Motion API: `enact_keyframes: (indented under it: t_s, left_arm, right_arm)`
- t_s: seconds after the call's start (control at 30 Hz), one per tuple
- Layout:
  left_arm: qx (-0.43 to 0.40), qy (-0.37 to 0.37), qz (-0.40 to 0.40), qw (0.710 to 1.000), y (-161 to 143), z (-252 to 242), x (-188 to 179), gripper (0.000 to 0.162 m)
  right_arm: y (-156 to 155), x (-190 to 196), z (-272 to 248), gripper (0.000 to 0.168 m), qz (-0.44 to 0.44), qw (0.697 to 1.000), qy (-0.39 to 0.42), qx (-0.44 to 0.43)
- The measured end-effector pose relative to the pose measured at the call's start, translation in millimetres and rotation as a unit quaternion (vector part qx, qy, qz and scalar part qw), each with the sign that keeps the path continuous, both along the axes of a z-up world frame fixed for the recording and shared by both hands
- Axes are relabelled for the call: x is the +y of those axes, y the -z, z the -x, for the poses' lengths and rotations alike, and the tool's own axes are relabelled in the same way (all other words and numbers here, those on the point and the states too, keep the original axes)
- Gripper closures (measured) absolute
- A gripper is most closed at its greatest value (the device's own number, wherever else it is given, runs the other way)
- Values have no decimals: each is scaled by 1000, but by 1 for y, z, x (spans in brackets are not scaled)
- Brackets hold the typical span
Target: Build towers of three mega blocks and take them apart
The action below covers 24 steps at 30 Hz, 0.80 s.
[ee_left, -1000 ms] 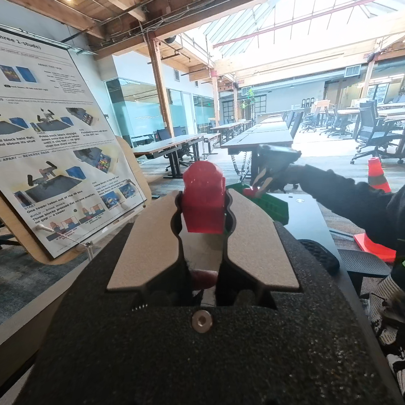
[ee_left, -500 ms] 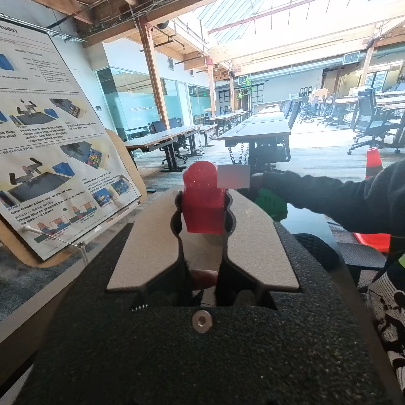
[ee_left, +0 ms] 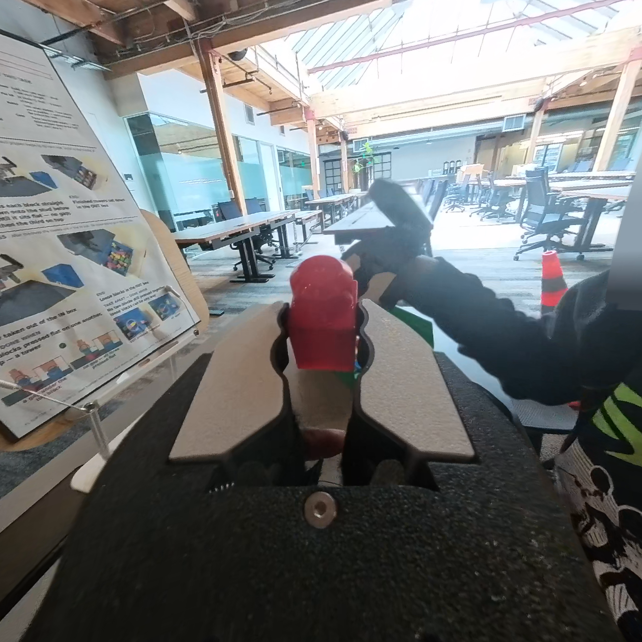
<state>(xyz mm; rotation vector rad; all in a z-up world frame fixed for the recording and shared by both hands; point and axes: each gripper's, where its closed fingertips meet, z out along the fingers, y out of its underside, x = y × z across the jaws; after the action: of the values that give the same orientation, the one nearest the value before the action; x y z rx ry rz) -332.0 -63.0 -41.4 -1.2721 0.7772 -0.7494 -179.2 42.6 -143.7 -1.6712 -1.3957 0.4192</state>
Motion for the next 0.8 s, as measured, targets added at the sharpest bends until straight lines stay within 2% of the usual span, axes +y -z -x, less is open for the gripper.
enact_keyframes:
  t_s: [0.1, 0.2, 0.33, 0.43, 0.73, 0.8]
  left_arm:
    - [-20, 28, -5, 999, -6, -4, -7, 127]
    - [-38, 58, -12, 998, -12, -8, -15, 127]
    - [-45, 70, -15, 996, -14, -8, -18, 127]
    - [-44, 72, -15, 996, -13, -7, -18, 127]
    - [-25, 57, -6, 998, -7, -9, -14, 126]
    - [-19, 44, -4, 999, -6, -9, -10, 118]
  right_arm:
    - [-58, -74, 85, 116, -27, 972, -194, 133]
    - [-84, -112, 130, 114, -28, 943, -279, 177]
    - [-96, -125, 155, 117, -13, 926, -316, 204]
    - [-98, -124, 161, 132, -3, 922, -318, 220]
    - [-93, -119, 159, 133, 6, 914, -322, 248]
    - [-93, -117, 156, 133, 1, 914, -317, 253]
